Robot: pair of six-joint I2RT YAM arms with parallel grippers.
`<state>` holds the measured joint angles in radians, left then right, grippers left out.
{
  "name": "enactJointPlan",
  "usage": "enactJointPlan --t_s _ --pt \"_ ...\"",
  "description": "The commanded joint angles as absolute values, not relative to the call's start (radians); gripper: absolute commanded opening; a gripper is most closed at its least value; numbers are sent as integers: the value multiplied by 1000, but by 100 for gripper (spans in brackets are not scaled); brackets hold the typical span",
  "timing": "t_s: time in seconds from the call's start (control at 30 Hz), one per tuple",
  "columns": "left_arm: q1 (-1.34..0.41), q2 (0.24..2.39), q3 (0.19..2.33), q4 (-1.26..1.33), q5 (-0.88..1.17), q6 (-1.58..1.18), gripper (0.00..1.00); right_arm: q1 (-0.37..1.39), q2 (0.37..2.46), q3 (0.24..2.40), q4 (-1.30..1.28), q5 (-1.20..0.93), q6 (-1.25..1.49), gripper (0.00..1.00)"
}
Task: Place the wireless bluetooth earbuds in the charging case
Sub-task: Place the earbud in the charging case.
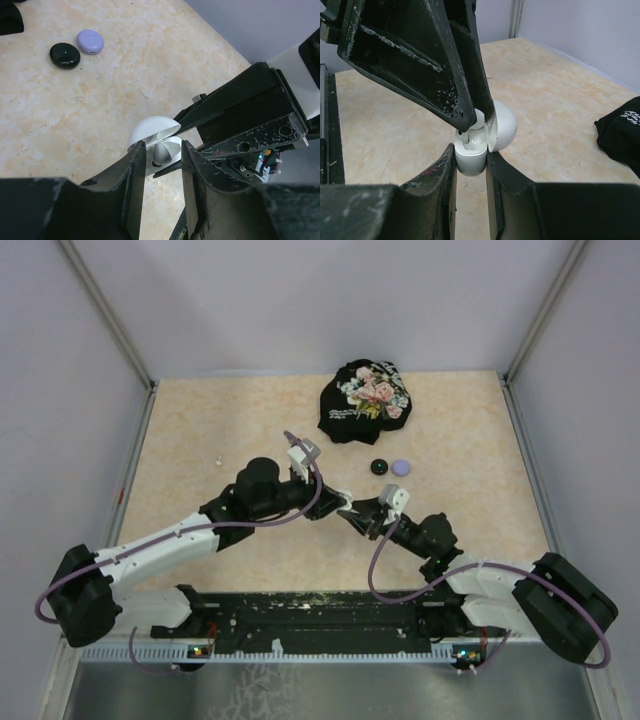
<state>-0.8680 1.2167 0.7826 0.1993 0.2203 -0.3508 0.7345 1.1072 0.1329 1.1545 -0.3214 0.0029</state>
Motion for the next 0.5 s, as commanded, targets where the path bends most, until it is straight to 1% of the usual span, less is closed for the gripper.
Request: enactJointPlan --t_s 0.0,0.13,0.27,0.37,0.47 --pt "-861 1186 827 175 184 -327 42 742 1104 181 1217 -379 8 0" --pt "-861 1169 844 132 187 -337 47 742 1102 180 1216 -367 6 0" --pt "-861 1142 864 62 143 -365 53 743 1099 177 1216 -353 5 0" --pt "-861 1124 879 2 103 -422 54 742 1099 176 1216 -343 5 0" --pt "-862 1123 895 -29 121 -463 53 742 1099 175 1216 -340 5 0"
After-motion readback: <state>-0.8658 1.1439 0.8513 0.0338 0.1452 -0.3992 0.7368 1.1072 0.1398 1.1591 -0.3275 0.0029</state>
